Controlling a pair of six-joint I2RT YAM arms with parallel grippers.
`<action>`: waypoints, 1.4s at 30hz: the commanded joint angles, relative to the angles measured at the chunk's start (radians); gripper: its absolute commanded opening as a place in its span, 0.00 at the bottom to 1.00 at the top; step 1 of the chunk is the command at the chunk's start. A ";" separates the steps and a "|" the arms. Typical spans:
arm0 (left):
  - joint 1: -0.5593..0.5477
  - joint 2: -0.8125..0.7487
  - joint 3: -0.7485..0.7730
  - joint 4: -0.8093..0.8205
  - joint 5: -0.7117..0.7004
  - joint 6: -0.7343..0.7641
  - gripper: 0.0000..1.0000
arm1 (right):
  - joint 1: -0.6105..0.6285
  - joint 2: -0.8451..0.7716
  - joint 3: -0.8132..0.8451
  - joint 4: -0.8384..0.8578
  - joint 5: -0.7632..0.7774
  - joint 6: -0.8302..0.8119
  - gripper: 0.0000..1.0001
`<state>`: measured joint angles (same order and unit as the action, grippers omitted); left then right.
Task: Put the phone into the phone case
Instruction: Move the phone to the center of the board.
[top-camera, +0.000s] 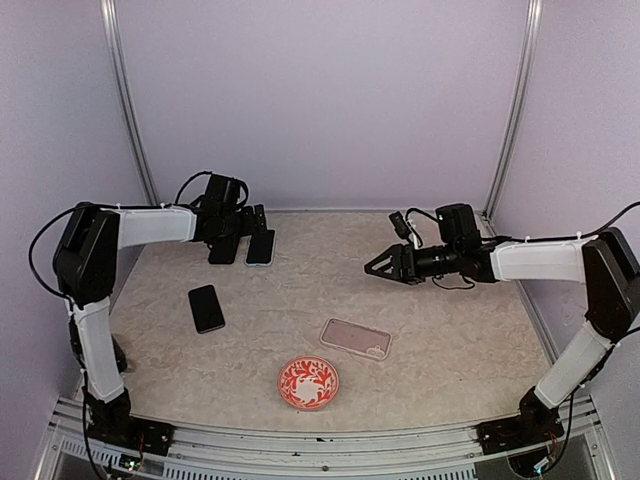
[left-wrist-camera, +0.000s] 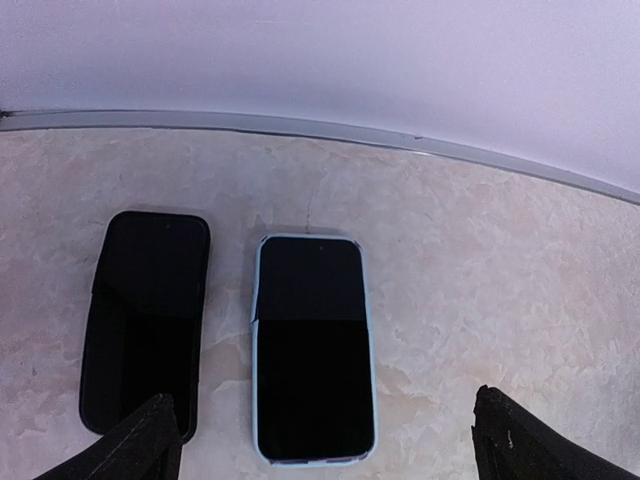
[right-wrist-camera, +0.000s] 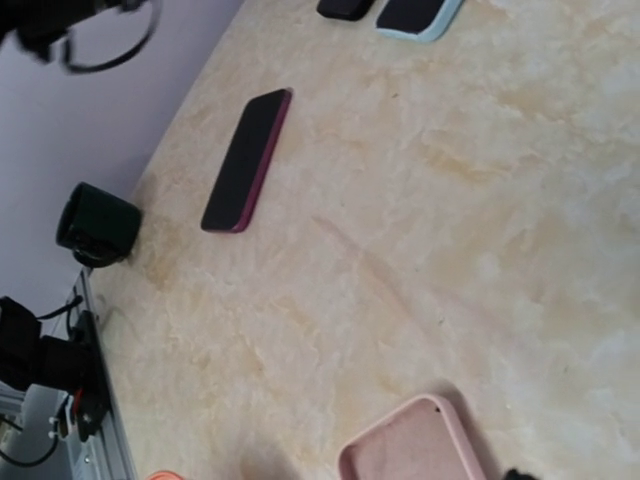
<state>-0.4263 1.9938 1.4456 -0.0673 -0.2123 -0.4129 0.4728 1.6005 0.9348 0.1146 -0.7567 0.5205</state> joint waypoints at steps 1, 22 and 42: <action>-0.026 -0.131 -0.121 0.014 -0.077 -0.008 0.99 | 0.005 0.013 -0.007 -0.011 0.013 -0.029 0.77; -0.134 -0.504 -0.639 -0.120 -0.212 -0.290 0.99 | 0.067 0.049 0.054 -0.040 0.042 -0.078 0.77; -0.160 -0.551 -0.826 -0.135 -0.155 -0.430 0.99 | 0.167 0.096 0.193 -0.108 0.090 -0.164 0.78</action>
<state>-0.5800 1.4281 0.6537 -0.2035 -0.3748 -0.8139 0.6136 1.6829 1.0866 0.0364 -0.6937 0.4042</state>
